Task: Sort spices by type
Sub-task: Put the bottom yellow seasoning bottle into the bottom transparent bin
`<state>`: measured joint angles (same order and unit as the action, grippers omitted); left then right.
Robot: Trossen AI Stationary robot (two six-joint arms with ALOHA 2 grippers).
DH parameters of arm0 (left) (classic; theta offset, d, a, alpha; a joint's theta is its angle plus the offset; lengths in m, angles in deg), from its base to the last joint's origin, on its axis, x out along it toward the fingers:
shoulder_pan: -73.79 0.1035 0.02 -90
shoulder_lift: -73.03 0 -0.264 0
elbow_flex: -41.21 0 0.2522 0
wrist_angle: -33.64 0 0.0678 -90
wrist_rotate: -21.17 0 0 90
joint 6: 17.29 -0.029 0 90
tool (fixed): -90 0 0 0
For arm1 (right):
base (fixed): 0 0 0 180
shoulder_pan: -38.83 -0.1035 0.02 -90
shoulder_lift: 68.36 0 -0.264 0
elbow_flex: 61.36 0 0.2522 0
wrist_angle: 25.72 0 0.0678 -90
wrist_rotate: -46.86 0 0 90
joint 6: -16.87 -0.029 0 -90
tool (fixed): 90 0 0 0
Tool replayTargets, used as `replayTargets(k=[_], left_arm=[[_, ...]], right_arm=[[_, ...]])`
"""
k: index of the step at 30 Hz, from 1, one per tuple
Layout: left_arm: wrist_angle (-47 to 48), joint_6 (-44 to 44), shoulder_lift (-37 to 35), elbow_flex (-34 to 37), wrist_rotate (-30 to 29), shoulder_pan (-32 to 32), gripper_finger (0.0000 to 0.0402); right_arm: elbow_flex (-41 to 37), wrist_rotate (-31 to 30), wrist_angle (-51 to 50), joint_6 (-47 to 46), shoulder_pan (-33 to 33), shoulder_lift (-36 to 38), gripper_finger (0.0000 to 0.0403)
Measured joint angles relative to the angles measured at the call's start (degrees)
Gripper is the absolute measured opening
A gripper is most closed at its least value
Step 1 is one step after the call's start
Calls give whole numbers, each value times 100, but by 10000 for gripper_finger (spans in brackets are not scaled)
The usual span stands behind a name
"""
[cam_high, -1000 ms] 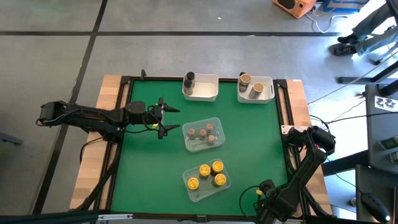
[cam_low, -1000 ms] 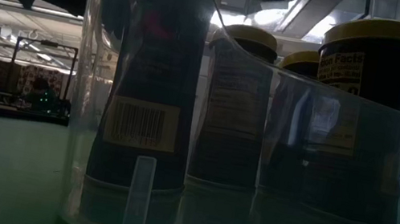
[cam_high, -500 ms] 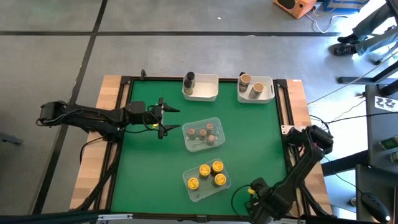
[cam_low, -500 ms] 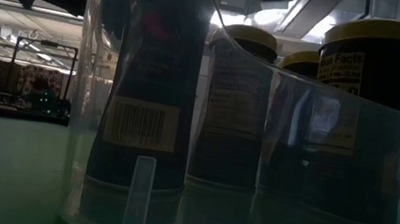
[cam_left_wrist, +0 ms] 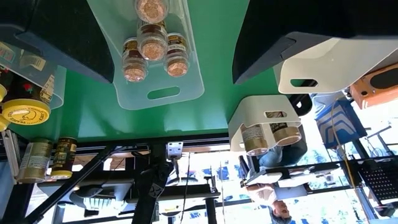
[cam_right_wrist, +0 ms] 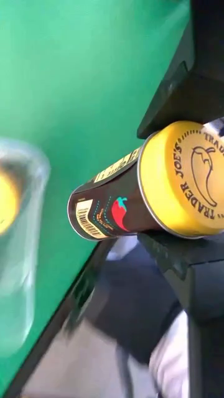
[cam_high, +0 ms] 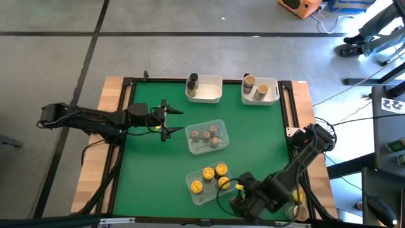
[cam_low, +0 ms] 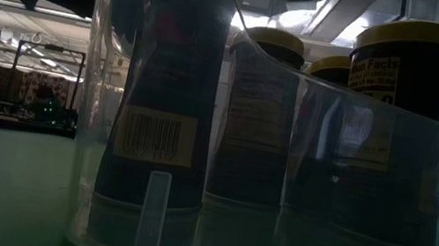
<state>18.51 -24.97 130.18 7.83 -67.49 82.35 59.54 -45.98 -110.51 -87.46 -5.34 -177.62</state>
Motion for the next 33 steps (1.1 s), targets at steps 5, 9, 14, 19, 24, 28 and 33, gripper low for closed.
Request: replayTargets(k=[5, 9, 14, 19, 24, 28, 33], left_arm=[[0, 22, 0, 0, 0, -2, 314], [-2, 22, 0, 0, 0, -1, 314], [-7, 20, 0, -2, 0, -1, 314], [-14, 11, 2, -9, 0, 0, 314], [-2, 17, 2, -9, 0, -1, 314], [-10, -2, 2, -9, 0, -1, 314], [-4, -15, 2, -9, 0, -1, 314]], right_arm=[[304, -920, 212, 649, 118, 9, 234], [301, -1058, 339, 1285, 316, -94, 231], [318, -981, 1032, 2216, 663, -237, 231], [348, -711, 1268, 2997, 950, -362, 231], [347, -161, 1271, 3291, 1161, -452, 231], [347, 20, 1061, 3311, 1208, -490, 231], [343, 40, 481, 3365, 1276, -597, 231]])
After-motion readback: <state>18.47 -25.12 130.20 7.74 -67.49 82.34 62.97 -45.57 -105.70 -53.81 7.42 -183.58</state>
